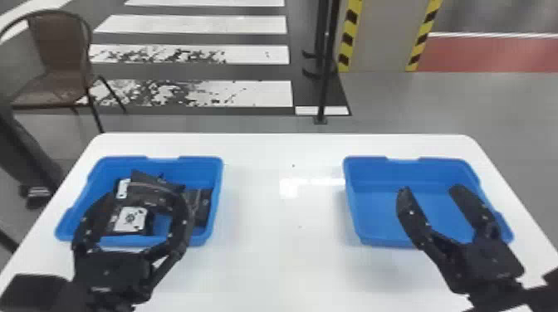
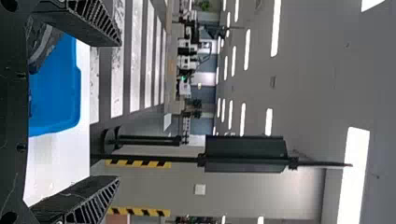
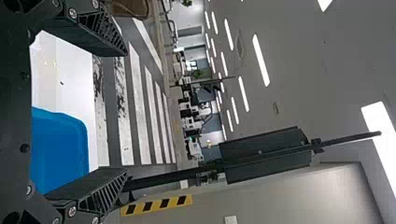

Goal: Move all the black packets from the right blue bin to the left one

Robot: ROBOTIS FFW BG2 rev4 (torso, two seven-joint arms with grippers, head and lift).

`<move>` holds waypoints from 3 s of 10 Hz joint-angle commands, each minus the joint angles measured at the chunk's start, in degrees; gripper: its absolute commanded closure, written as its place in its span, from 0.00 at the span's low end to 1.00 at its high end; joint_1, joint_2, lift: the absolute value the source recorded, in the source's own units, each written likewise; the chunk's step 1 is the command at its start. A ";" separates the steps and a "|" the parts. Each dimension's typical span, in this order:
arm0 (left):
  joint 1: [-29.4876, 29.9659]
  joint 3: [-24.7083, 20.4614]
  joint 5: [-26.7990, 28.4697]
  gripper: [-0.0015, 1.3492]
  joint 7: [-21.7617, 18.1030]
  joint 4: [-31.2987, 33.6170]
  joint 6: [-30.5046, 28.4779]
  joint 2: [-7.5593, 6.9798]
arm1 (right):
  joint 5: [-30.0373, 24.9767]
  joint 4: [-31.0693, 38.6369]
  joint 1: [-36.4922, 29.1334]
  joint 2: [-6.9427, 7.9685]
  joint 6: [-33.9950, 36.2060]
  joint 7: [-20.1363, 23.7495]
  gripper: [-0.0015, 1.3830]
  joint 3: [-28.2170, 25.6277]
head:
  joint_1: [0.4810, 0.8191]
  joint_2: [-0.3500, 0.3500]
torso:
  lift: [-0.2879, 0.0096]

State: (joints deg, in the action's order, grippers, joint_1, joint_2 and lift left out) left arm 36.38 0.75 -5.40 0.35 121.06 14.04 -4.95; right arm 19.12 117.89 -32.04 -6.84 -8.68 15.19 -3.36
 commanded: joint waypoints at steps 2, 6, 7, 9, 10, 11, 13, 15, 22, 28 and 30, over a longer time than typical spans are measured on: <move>2.15 0.16 -0.20 0.00 2.90 0.93 2.98 0.65 | -0.50 0.73 -1.43 0.42 -1.31 -0.69 0.12 -0.30 | 0.63 0.52 | 0.50; 1.45 2.56 -0.88 0.00 2.90 0.79 1.44 -0.32 | -0.50 0.45 -1.15 0.51 -0.60 -0.78 0.12 -0.30 | 0.63 0.49 | 0.50; 1.45 2.68 -0.65 0.00 2.90 0.79 1.44 -0.41 | -0.38 0.87 -1.29 0.51 0.66 -1.04 0.12 -0.30 | 0.63 0.48 | 0.50; 1.45 2.68 -0.65 0.00 2.90 0.79 1.44 -0.41 | -1.41 4.53 -2.98 0.51 2.63 -3.33 0.12 -0.18 | 0.63 0.48 | 0.50; 1.45 2.79 -0.65 0.00 2.90 0.79 1.16 -0.32 | -1.41 4.67 -3.26 0.51 3.47 -3.85 0.12 -0.18 | 0.63 0.48 | 0.50; 1.45 2.91 -0.65 0.00 2.90 0.79 0.73 -0.41 | -1.53 5.51 -3.82 0.51 4.60 -4.73 0.12 -0.18 | 0.63 0.48 | 0.50; 1.59 2.91 -1.00 0.00 2.90 0.79 0.59 -0.41 | -1.41 5.79 -3.96 0.33 6.15 -4.82 0.12 -0.18 | 0.63 0.47 | 0.50; 1.73 2.91 -1.45 0.00 2.90 0.79 0.59 -0.41 | -1.30 5.65 -3.82 0.16 6.15 -4.82 0.12 -0.07 | 0.63 0.48 | 0.50; 2.01 2.91 -1.91 0.00 2.90 0.79 1.30 -0.41 | -0.84 4.95 -3.12 -0.19 6.01 -4.82 0.12 0.50 | 0.63 0.48 | 0.50; 1.59 3.36 -2.71 0.02 2.64 0.79 1.86 -0.67 | -0.84 4.53 -2.83 -0.55 4.60 -4.82 0.12 1.30 | 0.63 0.49 | 0.50; 1.31 3.25 -2.83 0.03 2.46 0.79 2.14 -0.67 | -0.61 4.38 -2.69 -0.55 4.46 -4.82 0.12 1.30 | 0.63 0.49 | 0.50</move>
State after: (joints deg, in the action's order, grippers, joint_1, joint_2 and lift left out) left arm 37.79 4.01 -8.21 2.87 121.85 16.03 -5.63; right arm 18.49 122.26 -34.79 -7.34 -4.18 10.37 -2.05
